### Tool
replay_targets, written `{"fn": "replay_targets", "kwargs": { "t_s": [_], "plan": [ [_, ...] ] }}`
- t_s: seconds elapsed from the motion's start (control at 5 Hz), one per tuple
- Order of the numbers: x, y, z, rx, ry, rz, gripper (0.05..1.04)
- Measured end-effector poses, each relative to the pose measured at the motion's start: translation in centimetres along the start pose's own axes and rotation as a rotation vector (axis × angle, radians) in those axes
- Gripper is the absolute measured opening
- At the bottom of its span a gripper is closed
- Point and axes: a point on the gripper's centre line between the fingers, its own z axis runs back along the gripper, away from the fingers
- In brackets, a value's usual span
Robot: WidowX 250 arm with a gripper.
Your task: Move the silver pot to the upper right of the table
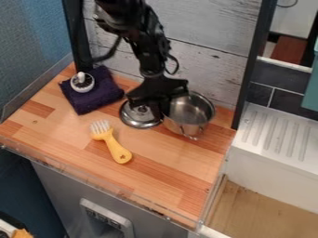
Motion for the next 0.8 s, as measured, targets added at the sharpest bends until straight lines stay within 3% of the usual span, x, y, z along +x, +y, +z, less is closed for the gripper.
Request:
{"fn": "replay_targets", "kwargs": {
  "t_s": [0.4, 0.6, 0.8],
  "plan": [
    [-0.3, -0.7, -1.2, -0.024, 0.032, -0.007, 0.097],
    [-0.8, -0.2, -1.8, 0.011, 0.064, -0.001, 0.274],
    [-0.6, 0.2, -1.8, 0.036, 0.047, 0.033, 0.561]
  ]
}}
